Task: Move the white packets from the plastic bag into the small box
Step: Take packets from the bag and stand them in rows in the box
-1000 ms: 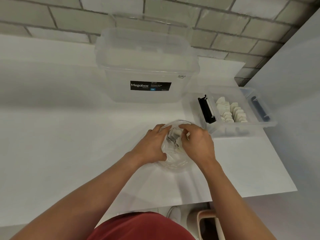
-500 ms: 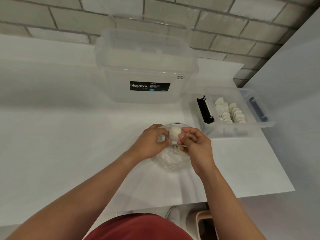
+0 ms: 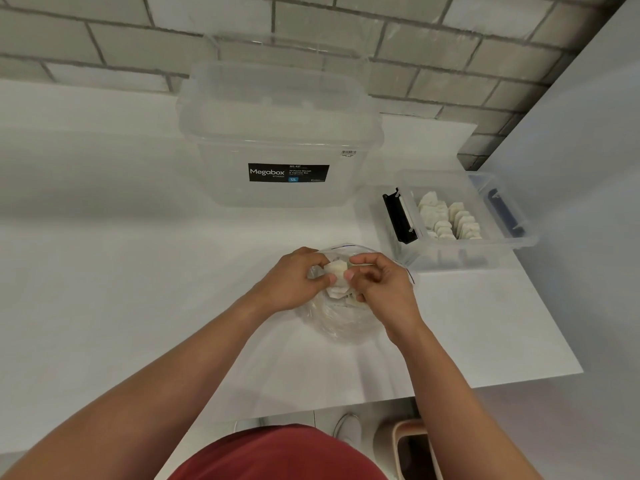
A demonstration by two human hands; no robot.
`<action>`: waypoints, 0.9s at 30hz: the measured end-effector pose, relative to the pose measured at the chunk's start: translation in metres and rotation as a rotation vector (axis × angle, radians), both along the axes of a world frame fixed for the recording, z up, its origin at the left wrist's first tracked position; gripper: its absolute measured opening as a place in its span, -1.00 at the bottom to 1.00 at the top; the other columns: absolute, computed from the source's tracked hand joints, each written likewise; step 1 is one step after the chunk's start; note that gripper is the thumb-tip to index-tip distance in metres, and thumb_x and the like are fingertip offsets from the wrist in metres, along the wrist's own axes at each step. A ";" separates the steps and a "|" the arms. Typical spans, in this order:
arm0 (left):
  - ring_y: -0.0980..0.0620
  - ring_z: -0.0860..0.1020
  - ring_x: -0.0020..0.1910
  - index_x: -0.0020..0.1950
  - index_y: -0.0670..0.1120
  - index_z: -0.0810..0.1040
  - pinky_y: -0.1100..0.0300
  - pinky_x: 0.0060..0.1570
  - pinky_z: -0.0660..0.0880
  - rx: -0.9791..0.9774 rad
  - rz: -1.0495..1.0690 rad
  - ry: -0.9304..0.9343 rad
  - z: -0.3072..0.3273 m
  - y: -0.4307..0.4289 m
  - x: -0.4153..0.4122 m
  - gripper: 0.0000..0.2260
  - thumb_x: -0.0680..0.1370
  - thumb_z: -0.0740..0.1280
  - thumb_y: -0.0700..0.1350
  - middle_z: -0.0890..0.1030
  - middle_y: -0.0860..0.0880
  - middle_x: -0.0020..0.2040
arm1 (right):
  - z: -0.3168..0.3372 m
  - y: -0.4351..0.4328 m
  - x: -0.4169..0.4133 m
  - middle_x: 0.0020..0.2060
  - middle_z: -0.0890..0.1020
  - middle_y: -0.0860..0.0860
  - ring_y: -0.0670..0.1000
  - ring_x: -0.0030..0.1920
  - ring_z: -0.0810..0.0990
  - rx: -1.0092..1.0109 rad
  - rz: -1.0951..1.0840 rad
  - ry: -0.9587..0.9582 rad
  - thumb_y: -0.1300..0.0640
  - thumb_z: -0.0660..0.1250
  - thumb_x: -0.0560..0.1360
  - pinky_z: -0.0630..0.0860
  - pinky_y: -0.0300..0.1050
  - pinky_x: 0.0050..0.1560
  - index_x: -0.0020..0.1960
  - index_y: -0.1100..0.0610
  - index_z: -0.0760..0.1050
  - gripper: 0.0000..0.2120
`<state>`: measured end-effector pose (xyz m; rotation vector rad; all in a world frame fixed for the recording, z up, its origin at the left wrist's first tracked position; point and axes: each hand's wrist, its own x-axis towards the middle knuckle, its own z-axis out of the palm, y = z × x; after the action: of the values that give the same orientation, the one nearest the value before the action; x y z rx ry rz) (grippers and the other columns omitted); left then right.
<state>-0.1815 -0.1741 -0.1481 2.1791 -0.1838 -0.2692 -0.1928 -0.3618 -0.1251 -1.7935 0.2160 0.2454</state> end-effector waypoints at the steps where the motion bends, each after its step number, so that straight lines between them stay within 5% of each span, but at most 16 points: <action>1: 0.10 0.50 0.16 0.11 0.05 0.63 0.22 0.15 0.41 -0.032 0.026 0.025 0.000 0.000 -0.001 -0.85 0.57 0.39 0.03 0.55 0.10 0.15 | -0.001 -0.002 0.000 -0.06 0.71 -0.02 -0.07 -0.15 0.67 -0.047 0.026 -0.007 0.24 0.50 0.48 0.61 -0.18 -0.12 0.13 0.03 0.60 -0.73; 4: 0.12 0.52 0.15 0.07 0.10 0.65 0.21 0.14 0.44 -0.151 0.100 0.107 -0.002 0.000 -0.003 -0.88 0.56 0.41 0.05 0.57 0.12 0.15 | -0.002 -0.003 -0.004 -0.01 0.71 -0.06 -0.07 -0.08 0.71 -0.102 0.117 0.026 0.24 0.52 0.44 0.65 -0.05 0.07 0.19 -0.02 0.57 -0.63; 10: 0.15 0.56 0.14 -0.01 0.19 0.67 0.15 0.15 0.51 -0.262 0.121 0.189 0.002 0.003 -0.004 -0.90 0.49 0.47 0.11 0.60 0.14 0.12 | -0.002 -0.001 -0.006 -0.19 0.73 -0.09 -0.08 -0.13 0.69 -0.135 0.048 -0.073 0.20 0.45 0.50 0.62 -0.07 -0.02 -0.07 -0.03 0.68 -0.87; 15: 0.18 0.47 0.24 0.18 0.22 0.59 0.33 0.12 0.37 -0.104 0.040 0.143 0.003 0.006 -0.005 -0.60 0.38 0.57 0.07 0.53 0.17 0.22 | 0.013 -0.017 0.003 -0.08 0.64 -0.09 -0.02 -0.09 0.63 -0.668 0.314 -0.357 0.25 0.35 0.50 0.58 -0.05 0.01 0.04 0.00 0.69 -0.77; 20: 0.10 0.46 0.19 0.19 0.22 0.57 0.22 0.16 0.39 0.090 -0.046 0.045 0.004 -0.002 -0.008 -0.60 0.39 0.54 0.08 0.46 0.11 0.23 | 0.035 -0.007 0.015 0.00 0.62 -0.01 0.11 -0.02 0.60 -1.052 0.737 -0.445 0.26 0.26 0.47 0.57 0.03 -0.11 0.13 -0.01 0.65 -0.66; 27: -0.01 0.52 0.19 -0.10 0.09 0.66 0.05 0.20 0.48 0.133 -0.013 0.012 0.000 -0.003 -0.010 -0.94 0.47 0.49 0.02 0.49 0.03 0.26 | 0.040 -0.002 0.023 0.00 0.64 -0.15 -0.13 -0.08 0.62 -0.785 0.704 -0.370 0.10 0.41 0.50 0.62 -0.08 -0.03 0.21 -0.09 0.60 -0.71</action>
<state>-0.1916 -0.1775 -0.1485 2.3076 -0.1781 -0.3102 -0.1695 -0.3640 -0.0856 -2.6059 -0.6890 0.3432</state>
